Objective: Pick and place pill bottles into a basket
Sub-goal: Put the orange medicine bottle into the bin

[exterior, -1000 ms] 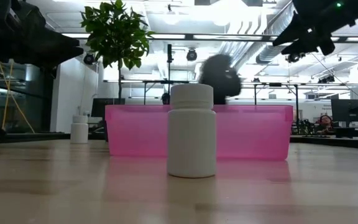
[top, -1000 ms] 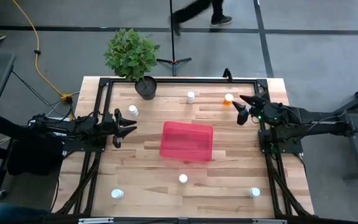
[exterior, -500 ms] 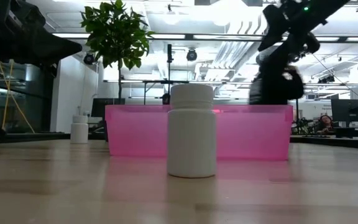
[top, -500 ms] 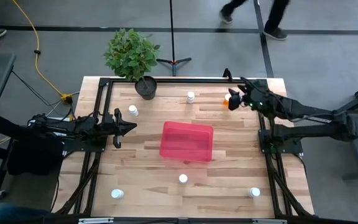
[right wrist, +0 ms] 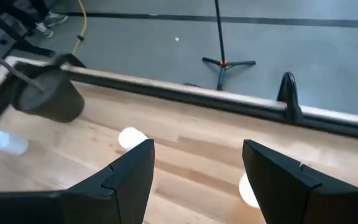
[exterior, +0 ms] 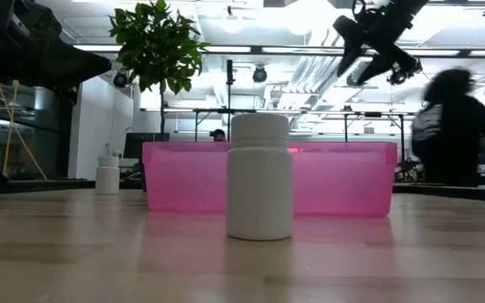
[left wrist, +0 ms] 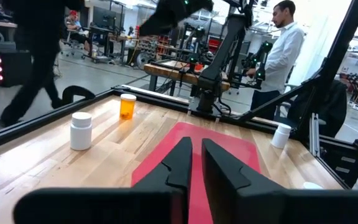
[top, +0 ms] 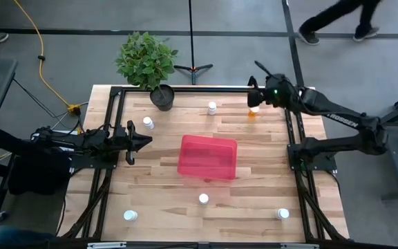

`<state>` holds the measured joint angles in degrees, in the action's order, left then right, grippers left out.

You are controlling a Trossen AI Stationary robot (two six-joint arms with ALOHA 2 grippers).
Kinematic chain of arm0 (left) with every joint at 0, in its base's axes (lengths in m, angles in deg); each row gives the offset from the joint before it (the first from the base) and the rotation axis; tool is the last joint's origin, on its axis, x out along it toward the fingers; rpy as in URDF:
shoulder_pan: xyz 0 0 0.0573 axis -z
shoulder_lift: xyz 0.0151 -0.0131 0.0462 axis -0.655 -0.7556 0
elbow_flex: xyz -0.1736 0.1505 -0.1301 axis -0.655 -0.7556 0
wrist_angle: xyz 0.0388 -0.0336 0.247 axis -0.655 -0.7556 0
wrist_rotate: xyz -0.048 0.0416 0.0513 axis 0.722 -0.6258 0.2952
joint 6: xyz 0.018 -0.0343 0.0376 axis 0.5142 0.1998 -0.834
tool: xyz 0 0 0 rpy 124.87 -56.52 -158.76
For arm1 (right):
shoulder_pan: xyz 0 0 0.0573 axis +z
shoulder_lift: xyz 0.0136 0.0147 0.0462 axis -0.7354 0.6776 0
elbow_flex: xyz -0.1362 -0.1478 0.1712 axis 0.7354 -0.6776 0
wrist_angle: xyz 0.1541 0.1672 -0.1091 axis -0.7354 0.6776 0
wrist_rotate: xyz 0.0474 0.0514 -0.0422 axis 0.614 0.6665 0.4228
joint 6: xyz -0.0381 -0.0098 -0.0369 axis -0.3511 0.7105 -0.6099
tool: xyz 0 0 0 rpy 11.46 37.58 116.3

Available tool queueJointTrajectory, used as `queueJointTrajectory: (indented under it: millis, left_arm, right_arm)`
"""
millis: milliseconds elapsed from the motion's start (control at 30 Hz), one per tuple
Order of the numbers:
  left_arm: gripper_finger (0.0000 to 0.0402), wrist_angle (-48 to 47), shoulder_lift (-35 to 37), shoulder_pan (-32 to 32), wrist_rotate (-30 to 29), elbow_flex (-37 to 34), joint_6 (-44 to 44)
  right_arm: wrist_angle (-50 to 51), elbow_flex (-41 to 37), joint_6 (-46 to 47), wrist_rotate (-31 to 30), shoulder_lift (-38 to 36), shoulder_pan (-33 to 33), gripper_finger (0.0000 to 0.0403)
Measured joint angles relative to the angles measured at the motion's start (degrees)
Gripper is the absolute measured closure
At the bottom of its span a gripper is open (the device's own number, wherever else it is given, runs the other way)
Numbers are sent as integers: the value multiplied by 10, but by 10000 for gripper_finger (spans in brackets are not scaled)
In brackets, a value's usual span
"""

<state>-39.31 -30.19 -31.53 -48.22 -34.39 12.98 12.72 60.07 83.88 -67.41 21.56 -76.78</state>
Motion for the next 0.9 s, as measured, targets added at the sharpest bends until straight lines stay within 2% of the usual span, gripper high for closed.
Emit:
queueJointTrajectory:
  millis: [233,367,567,700,900]
  left_arm:
    - [328,0,0,0,0,0,-1]
    - [336,0,0,0,0,0,-1]
    - [345,0,0,0,0,0,-1]
    - [345,0,0,0,0,0,-1]
    - [345,0,0,0,0,0,-1]
  right_arm:
    - [-4,82,-79,11,36,-25,167]
    - [33,113,-43,15,60,-56,166]
    - [127,144,-39,42,105,-95,166]
    - [156,147,-31,72,129,-105,166]
    - [182,147,-39,80,159,-107,166]
